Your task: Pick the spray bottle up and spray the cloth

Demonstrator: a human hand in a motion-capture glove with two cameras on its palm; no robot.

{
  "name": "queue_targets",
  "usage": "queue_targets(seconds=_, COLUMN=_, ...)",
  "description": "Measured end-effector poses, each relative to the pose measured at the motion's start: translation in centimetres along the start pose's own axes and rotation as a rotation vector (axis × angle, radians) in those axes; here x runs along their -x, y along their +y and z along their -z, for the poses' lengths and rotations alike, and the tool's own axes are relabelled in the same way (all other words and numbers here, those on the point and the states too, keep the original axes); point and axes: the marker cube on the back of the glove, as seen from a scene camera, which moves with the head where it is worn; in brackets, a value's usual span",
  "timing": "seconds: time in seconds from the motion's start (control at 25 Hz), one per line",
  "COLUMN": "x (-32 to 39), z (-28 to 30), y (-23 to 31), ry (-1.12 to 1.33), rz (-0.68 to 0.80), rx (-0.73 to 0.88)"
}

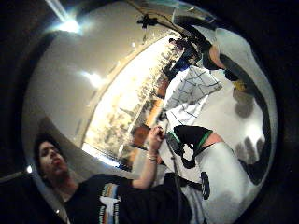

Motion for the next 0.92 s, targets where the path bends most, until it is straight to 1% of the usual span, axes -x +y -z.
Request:
queue_targets(seconds=0.12, x=-1.3, z=0.5, y=-0.7, ry=-0.221, rz=-0.123, rx=-0.021)
queue_targets(seconds=0.2, x=-2.0, z=0.6, y=-1.1, ry=-0.284, rz=-0.170, rx=-0.031)
queue_targets(seconds=0.48, x=-3.0, z=-0.5, y=-3.5, ry=-0.264, rz=-0.202, rx=-0.075)
queue_targets(seconds=0.8, x=-4.9, z=-2.1, y=-9.6, ry=-0.215, rz=-0.286, rx=-0.120)
queue_targets(seconds=0.92, x=-5.5, z=-2.9, y=-11.7, ry=-0.191, rz=-0.293, rx=-0.116)
